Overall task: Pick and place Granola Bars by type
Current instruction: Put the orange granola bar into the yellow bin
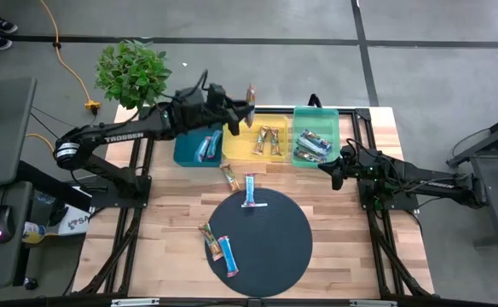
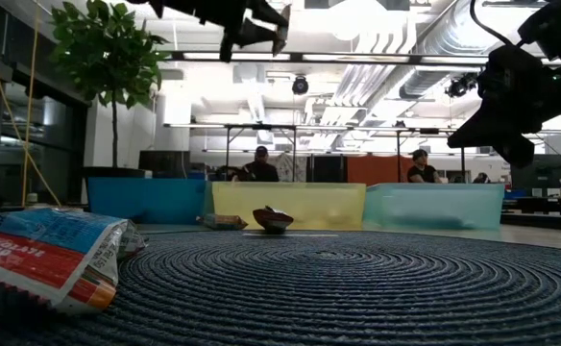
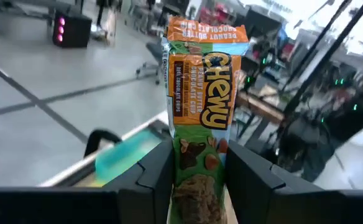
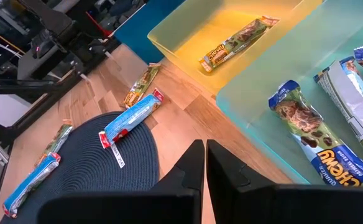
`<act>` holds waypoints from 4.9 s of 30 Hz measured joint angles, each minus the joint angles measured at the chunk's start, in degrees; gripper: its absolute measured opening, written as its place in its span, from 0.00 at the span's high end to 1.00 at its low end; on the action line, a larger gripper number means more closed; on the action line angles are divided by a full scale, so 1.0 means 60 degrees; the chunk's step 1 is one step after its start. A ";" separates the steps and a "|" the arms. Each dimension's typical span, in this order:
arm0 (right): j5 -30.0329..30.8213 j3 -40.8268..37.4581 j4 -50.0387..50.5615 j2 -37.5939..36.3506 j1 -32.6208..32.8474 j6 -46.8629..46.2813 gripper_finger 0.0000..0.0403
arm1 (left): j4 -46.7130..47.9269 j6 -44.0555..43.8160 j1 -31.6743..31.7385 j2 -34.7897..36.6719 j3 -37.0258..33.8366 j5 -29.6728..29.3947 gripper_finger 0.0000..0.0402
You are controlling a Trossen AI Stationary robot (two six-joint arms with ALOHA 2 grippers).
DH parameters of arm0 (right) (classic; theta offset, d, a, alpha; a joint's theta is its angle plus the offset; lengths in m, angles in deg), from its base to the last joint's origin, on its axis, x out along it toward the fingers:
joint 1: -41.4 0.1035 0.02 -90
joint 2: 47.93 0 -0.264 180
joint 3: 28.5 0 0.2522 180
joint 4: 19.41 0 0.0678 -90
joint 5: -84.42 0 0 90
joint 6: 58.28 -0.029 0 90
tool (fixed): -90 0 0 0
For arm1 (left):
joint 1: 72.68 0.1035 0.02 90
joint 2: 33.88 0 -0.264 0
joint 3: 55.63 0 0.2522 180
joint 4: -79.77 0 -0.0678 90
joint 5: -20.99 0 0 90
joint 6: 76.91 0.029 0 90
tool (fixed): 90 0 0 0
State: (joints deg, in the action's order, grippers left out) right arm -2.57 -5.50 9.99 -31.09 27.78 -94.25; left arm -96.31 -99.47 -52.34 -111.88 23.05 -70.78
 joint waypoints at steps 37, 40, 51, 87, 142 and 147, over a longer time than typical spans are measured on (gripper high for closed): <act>-0.0003 0.0000 -0.0004 0.0001 0.0001 -0.0003 1.00 | 0.8599 -0.4513 0.0488 -0.5770 0.5794 -0.1922 0.68; -0.0004 0.0000 0.0001 0.0004 0.0001 -0.0003 1.00 | 0.8672 -0.4759 0.0487 -0.6146 0.5778 -0.1738 0.68; 0.0000 0.0000 -0.0003 0.0004 -0.0002 -0.0003 1.00 | 0.8958 -0.4897 0.0491 -0.7147 0.5778 -0.1466 0.68; 0.0000 0.0000 -0.0007 0.0004 -0.0002 -0.0003 1.00 | 0.8850 -0.1468 -0.0149 -0.3910 0.5785 -0.0990 0.68; 0.0000 0.0000 0.0001 0.0004 0.0001 -0.0003 1.00 | 1.0603 -1.8830 -0.9709 -0.2851 0.0470 -0.2484 0.68; 0.0000 -0.0001 0.0002 0.0021 -0.0001 -0.0002 1.00 | 1.0484 -1.8851 -0.9698 -0.3188 0.0217 -0.2346 0.68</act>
State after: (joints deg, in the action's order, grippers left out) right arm -2.57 -5.51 10.00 -30.97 27.78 -94.26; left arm -33.41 -212.58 -110.53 -131.00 24.36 -84.85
